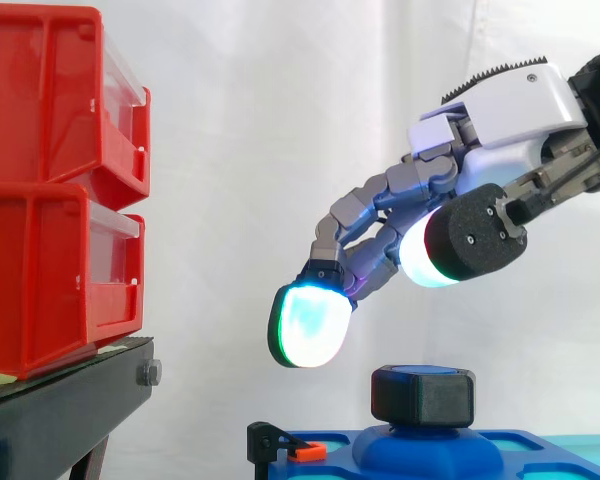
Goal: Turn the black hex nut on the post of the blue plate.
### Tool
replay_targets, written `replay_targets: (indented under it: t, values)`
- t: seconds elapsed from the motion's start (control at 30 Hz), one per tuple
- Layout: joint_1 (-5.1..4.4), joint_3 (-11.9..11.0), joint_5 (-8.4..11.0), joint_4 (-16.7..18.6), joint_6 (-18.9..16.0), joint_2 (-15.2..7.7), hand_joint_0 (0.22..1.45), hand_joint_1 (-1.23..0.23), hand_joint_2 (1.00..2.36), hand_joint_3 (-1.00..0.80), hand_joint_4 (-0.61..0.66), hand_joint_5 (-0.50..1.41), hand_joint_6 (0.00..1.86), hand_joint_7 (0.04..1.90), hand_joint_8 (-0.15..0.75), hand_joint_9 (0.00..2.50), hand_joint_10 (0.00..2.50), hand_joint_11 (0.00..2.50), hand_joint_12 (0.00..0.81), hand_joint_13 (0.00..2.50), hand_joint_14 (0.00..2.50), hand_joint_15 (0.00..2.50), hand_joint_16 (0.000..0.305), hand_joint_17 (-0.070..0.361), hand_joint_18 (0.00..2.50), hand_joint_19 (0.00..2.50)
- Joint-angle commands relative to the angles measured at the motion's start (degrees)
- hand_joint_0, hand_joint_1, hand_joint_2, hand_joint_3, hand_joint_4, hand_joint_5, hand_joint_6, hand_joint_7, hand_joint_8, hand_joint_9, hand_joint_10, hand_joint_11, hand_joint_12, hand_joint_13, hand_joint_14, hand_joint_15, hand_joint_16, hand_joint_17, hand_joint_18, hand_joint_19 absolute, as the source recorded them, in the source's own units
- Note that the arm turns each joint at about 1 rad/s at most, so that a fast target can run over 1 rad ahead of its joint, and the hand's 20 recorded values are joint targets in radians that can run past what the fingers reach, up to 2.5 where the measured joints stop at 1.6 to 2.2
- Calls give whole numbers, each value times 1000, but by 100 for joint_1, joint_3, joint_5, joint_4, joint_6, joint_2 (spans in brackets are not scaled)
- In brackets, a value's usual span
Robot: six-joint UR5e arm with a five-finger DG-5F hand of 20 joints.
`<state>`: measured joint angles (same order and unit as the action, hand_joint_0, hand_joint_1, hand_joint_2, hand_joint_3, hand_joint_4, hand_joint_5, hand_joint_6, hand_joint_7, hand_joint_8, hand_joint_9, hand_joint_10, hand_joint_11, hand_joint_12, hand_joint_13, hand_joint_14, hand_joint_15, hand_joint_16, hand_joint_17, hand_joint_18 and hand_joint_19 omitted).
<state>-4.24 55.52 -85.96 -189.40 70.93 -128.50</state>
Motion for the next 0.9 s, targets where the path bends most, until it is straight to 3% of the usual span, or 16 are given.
replay_targets:
  t: [0.0, 0.27, 0.57, 0.87]
  values:
    - [-68, 29, 97, -1, 0, 0, 462, -424, 1000, -500, 168, -189, 502, 754, 249, 483, 0, 0, 362, 314, 0, 20, 59, 133, 95, 32]
    - [-147, 29, 132, -185, 0, 0, 462, -424, 1000, -500, 166, -188, 502, 787, 247, 484, 0, 0, 363, 315, 0, 17, 59, 133, 94, 33]
    - [-147, 29, 132, -291, 0, 9, 465, -426, 1000, -500, 165, -190, 502, 825, 247, 478, 2, 0, 362, 319, 0, 18, 59, 132, 97, 33]
    - [-68, 20, 71, -335, 97, 9, 465, -427, 1000, -500, 166, -192, 502, 819, 247, 478, 1, 0, 361, 320, 0, 22, 59, 132, 98, 33]
